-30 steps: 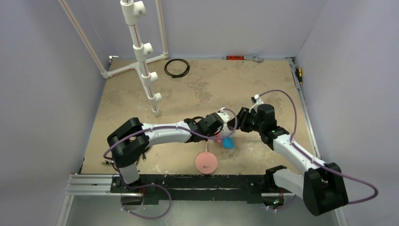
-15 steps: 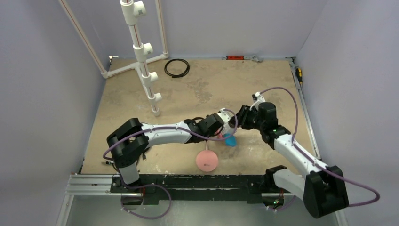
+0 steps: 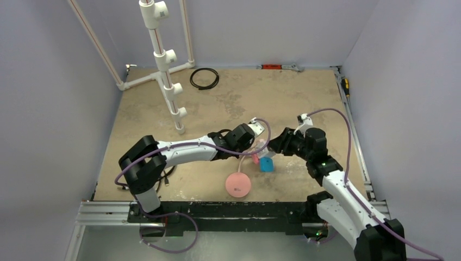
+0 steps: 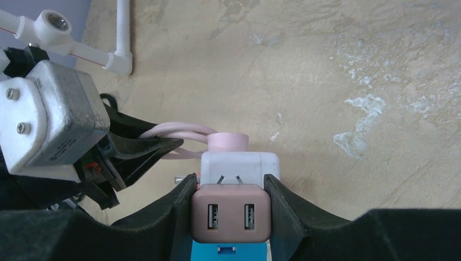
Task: Pull the plug off the socket
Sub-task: Remove the plug from the socket.
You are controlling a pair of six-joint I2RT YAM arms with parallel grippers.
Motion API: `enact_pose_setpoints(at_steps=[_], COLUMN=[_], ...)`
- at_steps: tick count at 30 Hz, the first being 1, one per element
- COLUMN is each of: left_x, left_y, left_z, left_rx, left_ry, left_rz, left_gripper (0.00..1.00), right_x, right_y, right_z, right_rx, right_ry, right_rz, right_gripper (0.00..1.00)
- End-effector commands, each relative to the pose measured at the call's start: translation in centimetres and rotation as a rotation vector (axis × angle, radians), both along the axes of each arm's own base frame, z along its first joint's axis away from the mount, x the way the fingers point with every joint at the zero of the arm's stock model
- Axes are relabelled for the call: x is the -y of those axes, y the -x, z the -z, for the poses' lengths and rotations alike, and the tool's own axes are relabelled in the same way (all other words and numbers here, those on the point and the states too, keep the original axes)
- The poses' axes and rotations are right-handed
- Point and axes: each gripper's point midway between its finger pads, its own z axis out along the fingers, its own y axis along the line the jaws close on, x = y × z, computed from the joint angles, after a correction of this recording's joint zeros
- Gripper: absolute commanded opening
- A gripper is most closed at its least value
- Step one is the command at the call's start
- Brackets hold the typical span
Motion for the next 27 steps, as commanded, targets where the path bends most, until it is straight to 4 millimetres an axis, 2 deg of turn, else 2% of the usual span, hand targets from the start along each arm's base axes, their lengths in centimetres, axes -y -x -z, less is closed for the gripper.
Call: enact_pose_setpoints(at_steps=[1, 4, 5, 10, 15, 20, 21, 22, 24, 25, 27], left_x=[-4.4, -3.4, -3.4, -2.5, -2.7, -2.3, -1.9, -1.5, -0.6, 0.1, 1.1], left_y=[1.7, 3.8, 4.1, 5.9, 5.6, 4.4, 4.1, 3.9, 3.8, 3.9, 4.2], left_z=[1.8, 2.0, 2.2, 2.7, 2.1, 0.9, 0.4, -0.2, -1.7, -2.7, -4.6], left_rx=[0.012, 0.067, 0.077, 0.104, 0.127, 0.066, 0.049, 0.03, 0.0, -0.005, -0.012], left_ry=[-0.255, -0.318, -0.339, -0.391, -0.385, -0.269, -0.23, -0.182, -0.074, -0.012, 0.093], left_rz=[0.028, 0.137, 0.149, 0.231, 0.202, 0.152, 0.151, 0.156, 0.175, 0.193, 0.232], left_gripper=[0.0, 0.0, 0.0, 0.0, 0.0, 0.0, 0.08, 0.24, 0.61, 0.73, 0.83], right_x=[1.5, 2.5, 2.5, 2.4, 2.4, 2.8, 3.1, 3.0, 2.8, 2.6, 2.2], right_y=[-2.4, -3.7, -4.2, -6.3, -7.4, -6.4, -6.1, -5.6, -4.7, -4.3, -3.6], right_z=[-2.8, -1.7, -1.1, -0.2, -0.2, -2.2, -2.7, -3.6, -4.4, -4.8, -5.2], right_rx=[0.09, 0.015, -0.014, -0.066, -0.067, 0.026, 0.049, 0.083, 0.113, 0.127, 0.154], right_ry=[0.009, 0.073, 0.085, 0.065, 0.039, 0.061, 0.065, 0.054, 0.033, 0.024, 0.003], right_rz=[0.113, 0.174, 0.176, 0.156, 0.136, 0.123, 0.134, 0.126, 0.11, 0.099, 0.072], right_gripper=[0.0, 0.0, 0.0, 0.0, 0.0, 0.0, 0.0, 0.0, 0.0, 0.0, 0.0])
